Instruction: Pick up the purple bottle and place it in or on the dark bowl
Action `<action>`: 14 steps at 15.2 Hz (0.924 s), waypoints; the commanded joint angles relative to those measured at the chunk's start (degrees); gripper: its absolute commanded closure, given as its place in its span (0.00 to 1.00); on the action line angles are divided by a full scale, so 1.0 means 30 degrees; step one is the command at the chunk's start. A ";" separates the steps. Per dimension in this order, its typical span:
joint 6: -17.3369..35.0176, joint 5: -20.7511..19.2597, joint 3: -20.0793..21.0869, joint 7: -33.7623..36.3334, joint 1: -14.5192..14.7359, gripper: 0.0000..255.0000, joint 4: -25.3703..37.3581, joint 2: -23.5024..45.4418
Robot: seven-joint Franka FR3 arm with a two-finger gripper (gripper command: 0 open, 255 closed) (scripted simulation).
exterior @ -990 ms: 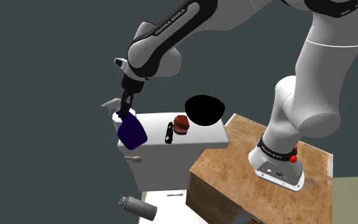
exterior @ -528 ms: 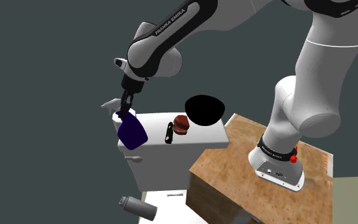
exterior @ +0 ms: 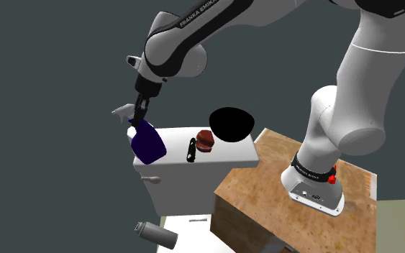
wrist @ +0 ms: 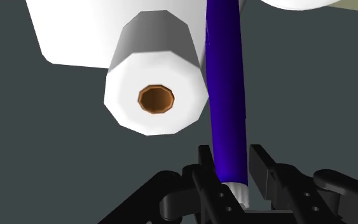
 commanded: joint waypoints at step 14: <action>-0.3368 -0.2147 -0.0223 0.2305 -0.0200 1.00 0.1799 -0.1805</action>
